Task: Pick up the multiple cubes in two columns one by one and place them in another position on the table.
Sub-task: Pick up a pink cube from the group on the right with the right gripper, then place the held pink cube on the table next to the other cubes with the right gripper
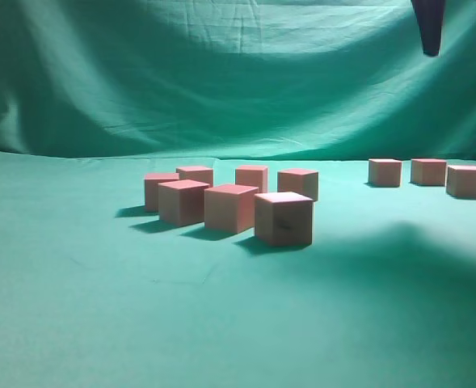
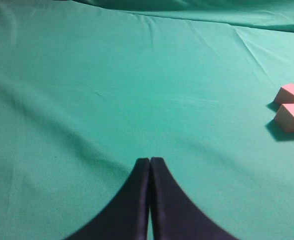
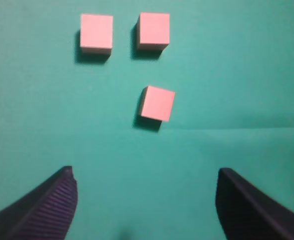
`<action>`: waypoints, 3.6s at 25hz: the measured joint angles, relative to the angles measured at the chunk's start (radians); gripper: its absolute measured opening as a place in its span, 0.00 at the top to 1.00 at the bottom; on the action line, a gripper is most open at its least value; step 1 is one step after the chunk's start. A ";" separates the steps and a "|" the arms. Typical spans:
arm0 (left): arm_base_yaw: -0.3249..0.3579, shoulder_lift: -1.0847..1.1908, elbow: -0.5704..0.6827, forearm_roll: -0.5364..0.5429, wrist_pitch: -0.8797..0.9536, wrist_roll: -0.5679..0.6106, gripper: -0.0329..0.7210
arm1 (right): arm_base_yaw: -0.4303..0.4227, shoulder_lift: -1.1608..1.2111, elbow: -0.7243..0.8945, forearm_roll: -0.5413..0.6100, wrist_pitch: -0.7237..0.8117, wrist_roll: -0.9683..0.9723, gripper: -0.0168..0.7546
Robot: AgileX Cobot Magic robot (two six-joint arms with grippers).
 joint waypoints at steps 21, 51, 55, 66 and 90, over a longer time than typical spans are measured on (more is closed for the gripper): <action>0.000 0.000 0.000 0.000 0.000 0.000 0.96 | -0.155 0.336 0.000 0.108 -0.226 -0.004 0.33; 0.000 0.000 0.000 0.000 0.000 0.000 0.96 | 0.284 -0.306 0.295 0.182 -0.063 -0.081 0.65; 0.000 0.000 0.000 0.000 0.000 0.000 0.96 | 0.409 -0.379 0.435 0.223 -0.087 -0.105 0.65; 0.000 0.000 0.000 0.000 0.000 0.000 0.96 | 0.668 -0.297 0.512 0.153 -0.186 -0.067 0.65; 0.000 0.000 0.000 0.000 0.000 0.000 0.96 | 0.677 0.001 0.512 -0.037 -0.412 -0.052 0.65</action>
